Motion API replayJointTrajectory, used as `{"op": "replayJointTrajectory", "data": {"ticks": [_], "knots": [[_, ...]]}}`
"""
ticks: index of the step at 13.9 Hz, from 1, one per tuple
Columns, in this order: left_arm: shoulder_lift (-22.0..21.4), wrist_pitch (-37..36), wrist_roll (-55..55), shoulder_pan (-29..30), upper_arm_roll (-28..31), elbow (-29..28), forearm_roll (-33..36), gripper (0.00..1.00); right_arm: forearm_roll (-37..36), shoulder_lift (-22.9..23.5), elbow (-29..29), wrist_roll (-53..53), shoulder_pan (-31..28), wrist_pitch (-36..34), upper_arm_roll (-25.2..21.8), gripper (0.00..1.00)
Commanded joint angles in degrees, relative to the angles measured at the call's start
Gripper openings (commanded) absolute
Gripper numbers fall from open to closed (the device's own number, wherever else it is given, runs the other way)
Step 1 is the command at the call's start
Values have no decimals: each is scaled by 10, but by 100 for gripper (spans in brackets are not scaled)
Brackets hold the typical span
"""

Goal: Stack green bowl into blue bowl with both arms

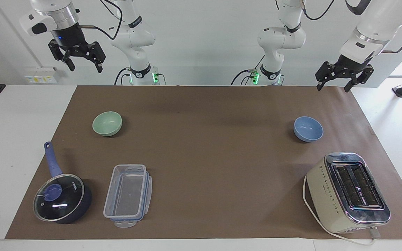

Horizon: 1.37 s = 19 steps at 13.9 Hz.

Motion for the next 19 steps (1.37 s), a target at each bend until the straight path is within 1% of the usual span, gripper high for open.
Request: {"op": "replayJointTrajectory", "data": {"ticks": [1,19], "knots": [[-5,-9,4,5,-3,-2,4,100,2,2,2,-12,-7,6,0,100],[-5,-9,-4,2,-5,-3,2,100,2,2,2,-13,-7,6,0,100]]}}
